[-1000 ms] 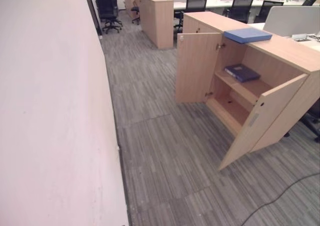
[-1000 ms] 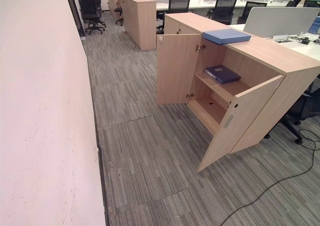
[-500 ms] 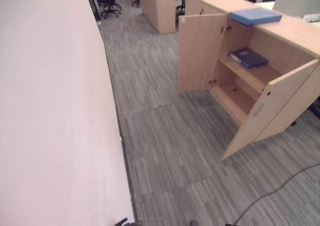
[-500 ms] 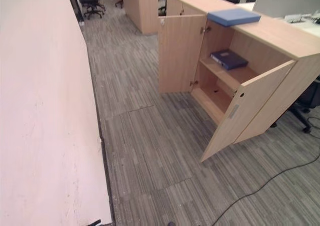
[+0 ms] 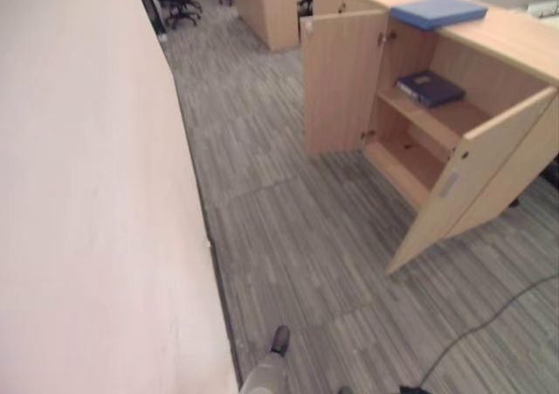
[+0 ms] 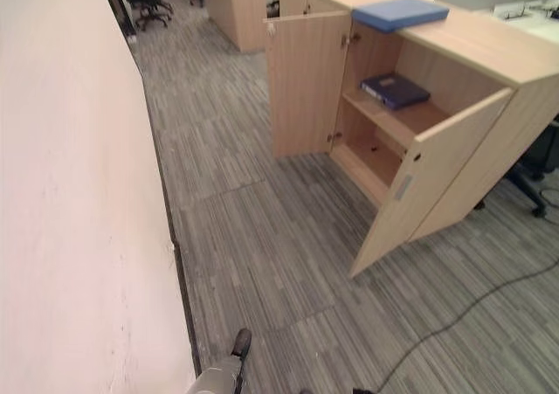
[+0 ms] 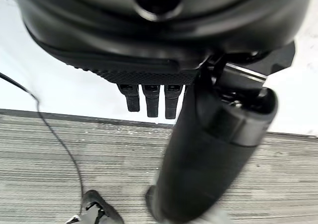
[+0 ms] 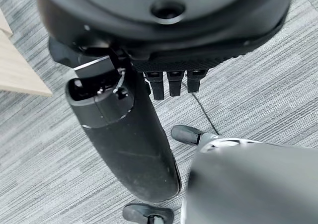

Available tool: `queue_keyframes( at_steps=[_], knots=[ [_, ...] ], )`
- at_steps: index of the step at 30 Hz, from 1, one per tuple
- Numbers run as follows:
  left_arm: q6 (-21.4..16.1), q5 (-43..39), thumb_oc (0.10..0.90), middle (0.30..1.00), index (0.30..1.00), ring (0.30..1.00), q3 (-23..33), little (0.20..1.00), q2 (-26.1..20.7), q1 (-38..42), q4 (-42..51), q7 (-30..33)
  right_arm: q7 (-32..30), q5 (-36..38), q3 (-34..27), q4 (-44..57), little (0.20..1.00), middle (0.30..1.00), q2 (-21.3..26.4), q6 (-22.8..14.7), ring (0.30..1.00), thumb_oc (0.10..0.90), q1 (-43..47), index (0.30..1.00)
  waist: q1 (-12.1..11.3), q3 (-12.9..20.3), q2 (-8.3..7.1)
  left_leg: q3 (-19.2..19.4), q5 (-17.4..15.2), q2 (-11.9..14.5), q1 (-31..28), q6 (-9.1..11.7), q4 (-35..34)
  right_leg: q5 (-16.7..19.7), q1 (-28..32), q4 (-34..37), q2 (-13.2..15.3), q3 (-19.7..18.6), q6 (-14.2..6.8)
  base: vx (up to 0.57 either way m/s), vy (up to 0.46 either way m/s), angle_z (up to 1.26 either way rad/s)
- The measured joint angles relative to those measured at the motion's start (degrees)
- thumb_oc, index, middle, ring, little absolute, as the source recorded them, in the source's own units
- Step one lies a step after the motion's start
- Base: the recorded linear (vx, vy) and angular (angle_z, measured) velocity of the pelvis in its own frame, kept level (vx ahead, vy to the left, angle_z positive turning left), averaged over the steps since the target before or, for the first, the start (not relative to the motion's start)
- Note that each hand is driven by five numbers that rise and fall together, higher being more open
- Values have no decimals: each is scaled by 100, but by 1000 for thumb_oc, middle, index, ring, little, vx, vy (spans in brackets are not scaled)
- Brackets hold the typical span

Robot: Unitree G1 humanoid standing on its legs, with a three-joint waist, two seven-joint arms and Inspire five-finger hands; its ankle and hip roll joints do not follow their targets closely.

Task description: Put the empty folder in the office cabinet

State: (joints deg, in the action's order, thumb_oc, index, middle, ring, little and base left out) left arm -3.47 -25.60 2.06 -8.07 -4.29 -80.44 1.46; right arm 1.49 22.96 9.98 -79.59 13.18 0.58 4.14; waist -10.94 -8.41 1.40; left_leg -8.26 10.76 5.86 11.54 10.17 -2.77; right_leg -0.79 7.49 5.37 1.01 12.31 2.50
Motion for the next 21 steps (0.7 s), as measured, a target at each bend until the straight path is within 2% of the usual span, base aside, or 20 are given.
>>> queue_keyframes(
  at_steps=[1, 3, 4, 5, 7, 9, 10, 12, 14, 15, 18, 19, 20, 21],
  knots=[
    [117, 1, 800, 900, 900, 900, 30, 900, 9, -148, -14, 2, 0, 0, -17, 9, 900, 900, -29, -19, 900, 800, -52, 900, -12, 136, -71, 8, -17, -95, -120, -106, 53, -35, 6, 0, 77, -85, -57, 114, 106, -50],
    [180, 2, 800, 900, 900, 900, 27, 900, 65, -303, -33, -6, 0, 0, -16, 14, 900, 900, 10, -26, 900, 800, -207, 900, 17, 329, 48, 6, 193, -180, -449, -332, -11, -102, 113, -43, 73, -84, -313, 183, 200, -13],
    [180, 1, 800, 900, 900, 900, 26, 900, 99, -349, -27, -6, -2, 0, -15, 7, 900, 900, 34, -11, 900, 800, -267, 900, 23, 400, 125, 52, 79, -146, -599, -500, -159, -160, 145, -43, 47, -88, -386, 151, 187, -16],
    [306, -8, 800, 900, 900, 900, 40, 900, 42, -475, -30, -202, -4, -37, -27, -45, 900, 900, -93, -2, 900, 800, -304, 900, -42, 448, -93, 217, -40, -337, -695, -672, -201, -251, 115, -92, 298, -164, -489, 135, 189, -33],
    [307, -71, 800, 900, 900, 900, 102, 900, 57, -707, -6, -290, 28, -45, -19, -89, 900, 900, -294, -24, 900, 800, -277, 900, -29, 546, -308, 328, -115, -565, -683, -771, -200, -262, 137, -46, 537, -234, -609, 173, 260, -22],
    [319, -44, 800, 900, 900, 900, 94, 900, 98, -736, -18, -280, 77, -65, -43, -134, 900, 900, -404, -12, 900, 800, -190, 900, -79, 582, -367, 343, -217, -750, -693, -898, -203, -365, 118, -86, 740, -208, -773, 120, 171, 6],
    [319, 23, 800, 900, 900, 900, 31, 900, 161, -732, 27, -263, 100, -106, -77, -149, 900, 900, -436, -3, 900, 800, -161, 900, -230, 601, -358, 407, -282, -831, -743, -951, -202, -415, 114, -154, 838, -232, -826, 125, 200, -7],
    [319, 132, 800, 900, 900, 900, 30, 900, 208, -720, 49, -263, 137, -143, -75, -143, 900, 900, -470, -3, 900, 800, -72, 900, -258, 606, -351, 435, -369, -925, -767, -982, -208, -466, 116, -190, 951, -220, -922, 119, 225, -8],
    [331, 150, 800, 900, 900, 900, 42, 900, 326, -748, 37, -245, 165, -157, -74, -100, 900, 900, -487, -33, 900, 800, 10, 900, -308, 658, -298, 424, -536, -1124, -875, -1093, -228, -648, 96, -562, 1178, -206, -1072, 92, 224, 8],
    [329, 152, 800, 900, 900, 900, 34, 900, 388, -755, 12, -215, 161, -157, -68, -109, 900, 900, -475, -33, 900, 800, 19, 900, -334, 671, -262, 387, -566, -1159, -919, -1167, -230, -753, 21, -838, 1254, -148, -1085, 125, 312, 19],
    [339, 135, 800, 900, 900, 900, 29, 900, 645, -788, -142, -181, 100, -159, -5, -62, 900, 900, -389, -49, 900, 800, 32, 900, -329, 722, -99, 323, -628, -1289, -1084, -1377, -208, -1107, -659, -2716, 1630, 83, -980, 190, 243, 26],
    [339, 139, 800, 900, 900, 900, -20, 900, 676, -784, -227, -172, 93, -163, -4, 10, 900, 900, -324, -50, 900, 800, 28, 900, -304, 716, -96, 330, -585, -1337, -1124, -1493, -203, -1163, -791, -3272, 1814, 234, -835, 212, 126, 30],
    [345, 142, 800, 900, 900, 900, -66, 900, 688, -870, -239, -109, 66, -188, 28, 54, 900, 900, -313, -56, 900, 800, 25, 900, -347, 684, -156, 393, -669, -1476, -1328, -1577, -202, -1087, -1189, -4201, 2243, 329, -770, 73, 1, 16],
    [345, 151, 800, 900, 900, 900, -77, 900, 686, -921, -220, -91, 63, -196, 54, 64, 900, 900, -315, -58, 900, 800, 60, 900, -371, 682, -201, 397, -703, -1511, -1397, -1660, -201, -1093, -1390, -4440, 2408, 363, -781, 105, -49, -3]
  ],
)
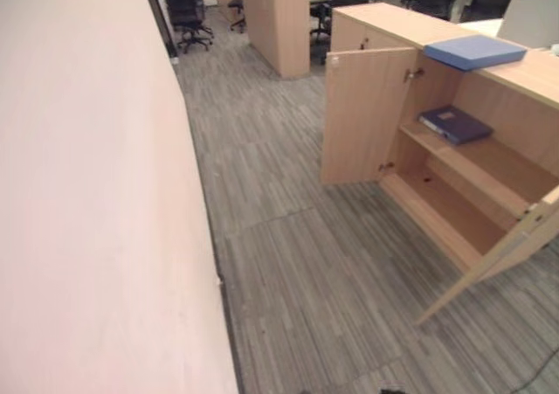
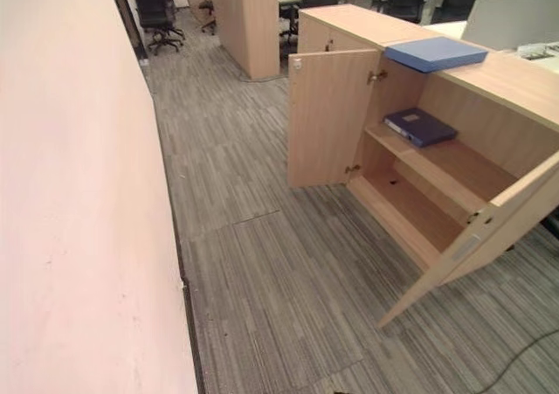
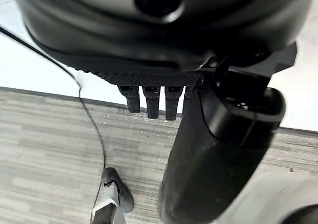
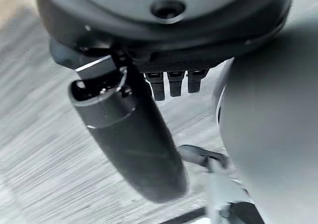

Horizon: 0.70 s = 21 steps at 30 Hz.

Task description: Put the empty folder in the office cabinet

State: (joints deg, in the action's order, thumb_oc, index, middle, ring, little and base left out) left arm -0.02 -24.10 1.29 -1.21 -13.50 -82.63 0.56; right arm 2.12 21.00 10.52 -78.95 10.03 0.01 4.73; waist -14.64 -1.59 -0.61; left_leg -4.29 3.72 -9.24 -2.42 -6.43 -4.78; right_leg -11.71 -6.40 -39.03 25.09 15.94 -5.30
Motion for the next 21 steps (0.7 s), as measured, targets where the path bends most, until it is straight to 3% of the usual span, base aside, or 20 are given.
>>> queue_keyframes(
  at_steps=[1, 2, 3, 4, 5, 6, 8, 9, 10, 11, 13, 14, 17, 21],
  knots=[
    [-3, 18, 800, 900, 900, 900, -6, 900, -22, -9, 17, 0, 6, 0, 0, 7, 900, 900, -16, -30, 900, 800, 41, 900, -8, -5, -9, -1, -44, 18, -24, 18, -1, 3, -183, -12, 84, 54, -2, 72, -75, -12],
    [-6, 17, 800, 900, 900, 900, -37, 900, -69, -2, 74, 4, 42, 12, -2, 30, 900, 900, -31, -55, 900, 800, 104, 900, 30, -18, 4, -43, -101, 84, -22, -12, 0, -25, -462, 164, -37, 12, -50, 98, -57, -11],
    [-21, 17, 800, 900, 900, 900, -95, 900, -114, 25, 146, 13, 54, 52, -4, 39, 900, 900, -49, -90, 900, 800, 195, 900, 93, -85, 112, -53, -98, 249, -37, -55, 2, -16, -652, 651, -356, -127, -72, 232, -44, 2],
    [-46, 23, 800, 900, 900, 900, -104, 900, -263, 149, 202, 21, 52, 114, 5, 248, 900, 900, -36, -141, 900, 800, 307, 900, 306, -252, 209, -105, -140, 448, -122, -50, 4, 267, -874, 1432, -793, -102, -246, 322, -52, 3],
    [-73, 22, 800, 900, 900, 900, -102, 900, -353, 155, 221, 24, 60, 162, 14, 259, 900, 900, -52, -145, 900, 800, 401, 900, 389, -327, 229, -114, -176, 541, -179, -16, 5, 524, -936, 1823, -1027, -150, -394, 276, -54, 6],
    [-95, 68, 800, 900, 900, 900, -103, 900, -476, 194, 221, 10, 68, 189, 45, 280, 900, 900, -72, -156, 900, 800, 481, 900, 503, -434, 220, -124, -227, 626, -263, 61, 4, 850, -990, 2346, -1301, -128, -406, 305, -82, 22],
    [-206, 128, 800, 900, 900, 900, 33, 900, -865, 282, 229, 23, 25, 271, -47, 428, 900, 900, -125, -217, 900, 800, 486, 900, 683, -568, -92, -374, -372, 467, -333, 231, 102, 1112, -1055, 2709, -1400, -4, -475, 357, -121, 66],
    [-281, 197, 800, 900, 900, 900, 58, 900, -968, 298, 268, 25, 6, 275, -66, 378, 900, 900, -101, -168, 900, 800, 470, 900, 645, -590, -182, -487, -405, 421, -425, 286, 56, 1259, -997, 2701, -1354, 28, -265, 212, -76, 83],
    [-309, 204, 800, 900, 900, 900, 76, 900, -1034, 343, 336, 47, -23, 275, -74, 318, 900, 900, -49, -129, 900, 800, 457, 900, 644, -621, -174, -704, -460, 468, -517, 318, 39, 1349, -888, 2675, -1321, 189, -145, 330, -100, 80],
    [-318, 214, 800, 900, 900, 900, 88, 900, -1104, 399, 369, 37, -69, 273, -73, 202, 900, 900, -6, -124, 900, 800, 422, 900, 633, -647, -125, -859, -599, 575, -657, 430, 13, 1354, -696, 2850, -1439, 380, -158, 204, -56, 66],
    [-317, 214, 800, 900, 900, 900, 128, 900, -1105, 383, 401, 39, -87, 272, -70, 154, 900, 900, 25, -115, 900, 800, 405, 900, 614, -640, -54, -872, -693, 654, -698, 496, 36, 1358, -594, 3017, -1603, 403, -153, 306, -104, 19],
    [-284, 213, 800, 900, 900, 900, 125, 900, -1056, 381, 385, 42, -83, 268, -59, 183, 900, 900, 114, -129, 900, 800, 398, 900, 639, -626, 112, -830, -761, 804, -713, 536, 229, 1392, -480, 3201, -1866, 603, -102, 374, -138, 4],
    [-282, 214, 800, 900, 900, 900, 108, 900, -1074, 465, 398, 84, -89, 265, -29, 168, 900, 900, 115, -94, 900, 800, 245, 900, 640, -618, 86, -863, -1134, 1064, -648, 728, 454, 1455, -306, 3307, -2085, 894, 144, 228, -57, 12],
    [-255, 213, 800, 900, 900, 900, 35, 900, -1058, 656, 448, 97, -143, 264, -8, 201, 900, 900, 214, -99, 900, 800, 101, 900, 658, -589, -15, -1003, -1310, 1136, -468, 759, 747, 1342, -372, 3188, -2149, 1035, 315, 160, -29, 15]
  ],
)
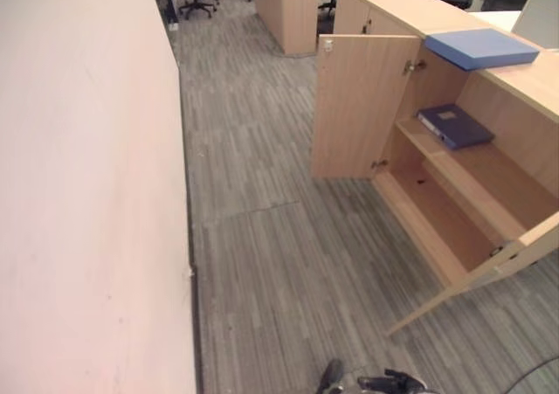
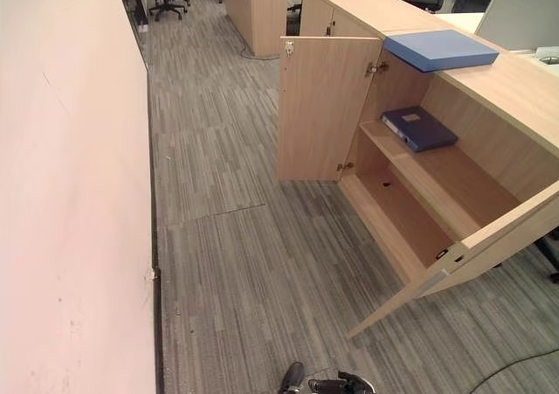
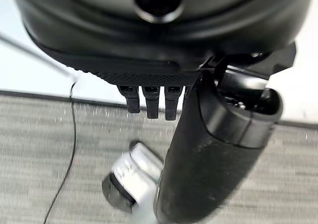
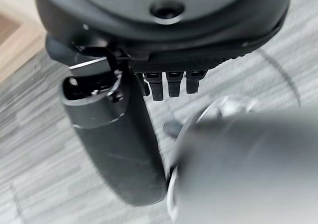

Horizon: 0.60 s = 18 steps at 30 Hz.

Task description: Put the empty folder in the office cabinet

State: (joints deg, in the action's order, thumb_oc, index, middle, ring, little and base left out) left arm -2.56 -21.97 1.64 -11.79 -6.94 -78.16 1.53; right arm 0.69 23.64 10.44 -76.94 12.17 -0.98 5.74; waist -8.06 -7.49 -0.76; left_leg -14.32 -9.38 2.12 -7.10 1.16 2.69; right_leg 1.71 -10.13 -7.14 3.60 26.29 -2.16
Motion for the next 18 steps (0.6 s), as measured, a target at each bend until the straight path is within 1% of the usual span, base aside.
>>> queue_keyframes(
  at_steps=[2, 3, 4, 6, 7, 8, 9, 10, 11, 12, 13, 14, 15, 16, 17, 18],
  knots=[
    [4, 0, 800, 900, 900, 900, -133, 900, -2, 99, -12, 35, -5, 0, 3, 17, 900, 900, 83, 0, 900, 800, -28, 900, 5, 33, 59, -13, -46, -2, 112, 69, 120, -11, -42, -20, 4, 22, 20, 128, -48, 6],
    [-13, 0, 800, 900, 900, 900, -191, 900, -2, 189, 13, 39, -8, -1, 8, 18, 900, 900, 105, -1, 900, 800, -48, 900, 14, 69, 123, -33, -117, 48, 147, 11, 116, -13, -55, -38, -1, 56, 22, 111, -38, 9],
    [-13, 0, 800, 900, 900, 900, -227, 900, -9, 250, 12, 48, -7, -2, 8, 21, 900, 900, 99, -1, 900, 800, -77, 900, 20, 104, 151, -64, -131, 62, 164, -3, 115, -27, -51, -39, -1, 79, 21, 164, -70, 14],
    [-45, 1, 800, 900, 900, 900, -247, 900, -10, 278, 32, 43, -3, -4, 5, 21, 900, 900, 84, 4, 900, 800, -95, 900, 24, 156, 157, -102, -122, 41, 180, 9, 109, -29, -49, -8, 0, 95, 30, 225, -104, 21],
    [-46, 2, 800, 900, 900, 900, -422, 900, 75, 358, 134, 119, -3, -54, 165, -2, 900, 900, 83, 22, 900, 800, -92, 900, 18, 212, 326, -207, -287, 229, 262, 12, 358, -312, 8, -444, -105, 103, 395, 223, -98, 39],
    [-51, 24, 800, 900, 900, 900, -433, 900, 8, 347, 165, 135, 4, -75, 233, -1, 900, 900, 42, 40, 900, 800, -97, 900, 1, 247, 247, -250, -304, 98, 300, 135, 645, -422, 108, -433, -42, 110, 395, 150, -66, 35],
    [-57, 28, 800, 900, 900, 900, -430, 900, 31, 356, 215, 150, 2, -131, 253, 5, 900, 900, 26, 76, 900, 800, -50, 900, -75, 246, 240, -250, -332, 63, 344, 283, 957, -434, 203, -391, -69, 83, 534, 97, -39, 21],
    [-61, 33, 800, 900, 900, 900, -432, 900, 54, 370, 227, 148, 5, -192, 293, 33, 900, 900, 5, 81, 900, 800, -38, 900, -135, 252, 215, -262, -295, -5, 472, 411, 1321, -431, 315, -271, -86, 92, 531, 120, -43, 7],
    [-115, 36, 800, 900, 900, 900, -427, 900, 128, 351, 217, 144, 26, -340, 459, 41, 900, 900, -25, 67, 900, 800, -1, 900, -300, 306, 131, -275, -111, -242, 877, 752, 2335, -333, 571, 50, -70, 76, 551, 121, -44, 17],
    [-147, 32, 800, 900, 900, 900, -413, 900, 184, 354, 226, 148, 27, -348, 466, 47, 900, 900, -60, 63, 900, 800, 17, 900, -358, 277, 98, -281, 122, -419, 1304, 1114, 3203, -295, 748, 238, -64, 66, 588, 205, -44, 16],
    [-159, 34, 800, 900, 900, 900, -409, 900, 209, 361, 243, 149, 29, -351, 491, 29, 900, 900, -76, 68, 900, 800, 31, 900, -385, 283, 89, -223, 307, -499, 1538, 1208, 3669, -251, 804, 318, -59, 81, 605, 127, -14, 8],
    [-155, 39, 800, 900, 900, 900, -393, 900, 205, 266, 228, 143, 33, -362, 511, 5, 900, 900, -119, 91, 900, 800, 99, 900, -457, 259, 12, -36, 351, -520, 1772, 1102, 3898, -221, 887, 379, -41, -24, 594, 196, -9, -1],
    [-148, 39, 800, 900, 900, 900, -355, 900, 199, 273, 215, 147, 55, -396, 498, 7, 900, 900, -165, 131, 900, 800, 202, 900, -461, 223, -16, 283, 407, -548, 2071, 1006, 3944, -218, 865, 418, 21, -162, 590, 246, 47, -17],
    [-118, 40, 800, 900, 900, 900, -354, 900, 192, 230, 166, 156, 70, -438, 496, 16, 900, 900, -184, 129, 900, 800, 314, 900, -480, 159, -131, 597, 530, -523, 2270, 732, 3210, -210, 996, 637, 79, -228, 577, 245, 48, -20],
    [-108, 41, 800, 900, 900, 900, -345, 900, 177, 160, 154, 165, 63, -440, 448, -2, 900, 900, -215, 134, 900, 800, 347, 900, -501, 153, -119, 689, 629, -411, 2259, 599, 2322, -170, 1046, 729, 63, -283, 516, 246, 69, -28],
    [-109, 41, 800, 900, 900, 900, -300, 900, 164, 118, 133, 172, 62, -440, 442, -44, 900, 900, -230, 138, 900, 800, 381, 900, -525, 147, -114, 745, 806, -276, 2167, 540, 1397, -166, 1086, 798, 38, -299, 511, 230, 120, -27]
  ],
)
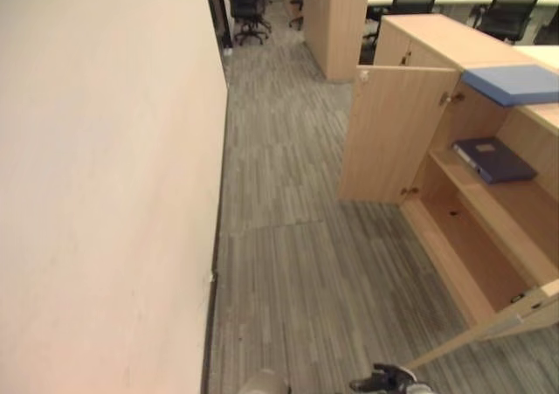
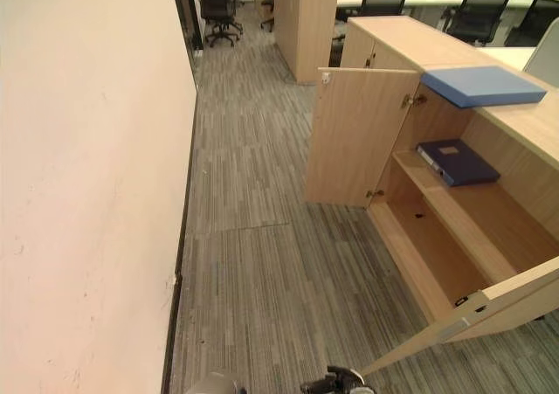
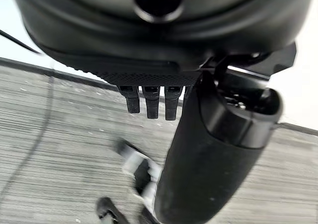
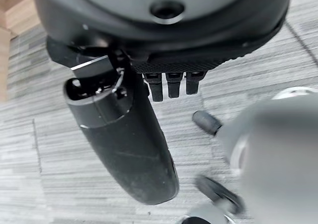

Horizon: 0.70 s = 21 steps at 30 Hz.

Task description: Put the empty folder in the office cabinet

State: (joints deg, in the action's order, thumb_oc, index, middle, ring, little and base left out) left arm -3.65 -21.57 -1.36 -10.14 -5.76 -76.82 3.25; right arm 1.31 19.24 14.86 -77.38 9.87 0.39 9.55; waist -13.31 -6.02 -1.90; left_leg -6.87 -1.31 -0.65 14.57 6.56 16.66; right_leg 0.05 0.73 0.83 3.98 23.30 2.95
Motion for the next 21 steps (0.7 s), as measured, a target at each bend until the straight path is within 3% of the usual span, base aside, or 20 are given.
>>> queue_keyframes(
  at_steps=[3, 4, 5, 8, 10, 11, 12, 13, 14, 15, 18, 20, 21],
  knots=[
    [23, -5, 800, 900, 900, 900, 75, 900, -31, 2, -159, 47, -6, 1, 4, -202, 900, 900, 0, -20, 900, 800, 0, 900, -94, -49, 204, -146, 876, 701, -68, 329, -1990, 39, 143, 150, -264, 15, 28, 285, 160, -32],
    [12, -17, 800, 900, 900, 900, 165, 900, -37, 134, -247, 111, -11, 1, -32, -254, 900, 900, 15, 3, 900, 800, -27, 900, -118, -116, 336, -129, 1157, 1019, 49, 425, -2152, 47, 179, 145, -354, 7, 60, 185, 110, -21],
    [2, -49, 800, 900, 900, 900, 205, 900, -35, 180, -267, 135, -12, 1, -66, -318, 900, 900, 18, 17, 900, 800, -95, 900, -137, -189, 282, -145, 1215, 1171, 129, 445, -2169, 20, 192, 96, -333, -125, 22, 272, 177, -29],
    [21, -65, 800, 900, 900, 900, 229, 900, -10, 153, -323, 119, -39, 1, -113, -412, 900, 900, 76, 43, 900, 800, -298, 900, -216, -207, 204, -140, 1212, 1193, -122, 439, -2138, -13, 339, 181, -171, -446, -29, 345, 258, -51],
    [24, -76, 800, 900, 900, 900, 534, 900, 77, 42, -354, 127, -55, 0, -407, -437, 900, 900, 110, 33, 900, 800, -518, 900, -173, -148, 269, -206, 1145, 987, -546, 291, -2131, 8, 592, 233, -10, -535, -167, 344, 340, -46],
    [48, -76, 800, 900, 900, 900, 533, 900, 125, -145, -427, 113, -66, 17, -484, -403, 900, 900, 231, 35, 900, 800, -840, 900, -87, 133, 455, -98, 957, 674, -895, -91, -1947, -116, 715, 204, 260, -574, -508, 403, 455, -39],
    [68, -77, 800, 900, 900, 900, 569, 900, 109, -102, -478, 134, -86, 16, -486, -406, 900, 900, 249, 30, 900, 800, -883, 900, -99, 193, 244, 13, 782, 410, -973, -150, -1949, -230, 698, 118, 547, -593, -478, 289, 336, -40],
    [63, -75, 800, 900, 900, 900, 569, 900, 105, -126, -444, 142, -78, 8, -496, -407, 900, 900, 208, 51, 900, 800, -886, 900, -109, 223, 252, 99, 816, 282, -1019, -272, -1965, -242, 676, 28, 721, -591, -491, 155, 237, -38],
    [77, -75, 800, 900, 900, 900, 565, 900, 88, -131, -394, 127, -83, 1, -492, -406, 900, 900, 208, 54, 900, 800, -885, 900, -121, 248, 140, 260, 871, 122, -1088, -459, -1979, -248, 660, -161, 999, -574, -597, 159, 292, -37],
    [74, -71, 800, 900, 900, 900, 565, 900, 46, -93, -294, 118, -51, -1, -467, -378, 900, 900, 115, 54, 900, 800, -853, 900, -81, 290, 117, 360, 713, -229, -1208, -695, -1960, -202, 562, -665, 1440, -622, -687, 229, 415, -30],
    [61, -64, 800, 900, 900, 900, 561, 900, -8, -17, -152, 106, -77, -56, -419, -377, 900, 900, 137, 65, 900, 800, -678, 900, -148, 348, 84, 599, 389, -746, -1432, -1031, -1936, -251, 95, -1817, 2210, -753, -899, 316, 366, -30],
    [79, -39, 800, 900, 900, 900, 556, 900, -60, -47, -159, 109, -94, -89, -427, -372, 900, 900, 168, 69, 900, 800, -631, 900, -304, 346, 161, 863, 250, -928, -1767, -1270, -2012, 16, -31, -2301, 2570, -427, -877, 248, 202, -57],
    [77, -34, 800, 900, 900, 900, 548, 900, -89, -91, -162, 109, -103, -105, -391, -321, 900, 900, 223, 59, 900, 800, -594, 900, -292, 347, 251, 886, 225, -960, -1886, -1302, -2017, -34, -26, -2618, 2686, -309, -962, 213, 66, -18]
  ],
)
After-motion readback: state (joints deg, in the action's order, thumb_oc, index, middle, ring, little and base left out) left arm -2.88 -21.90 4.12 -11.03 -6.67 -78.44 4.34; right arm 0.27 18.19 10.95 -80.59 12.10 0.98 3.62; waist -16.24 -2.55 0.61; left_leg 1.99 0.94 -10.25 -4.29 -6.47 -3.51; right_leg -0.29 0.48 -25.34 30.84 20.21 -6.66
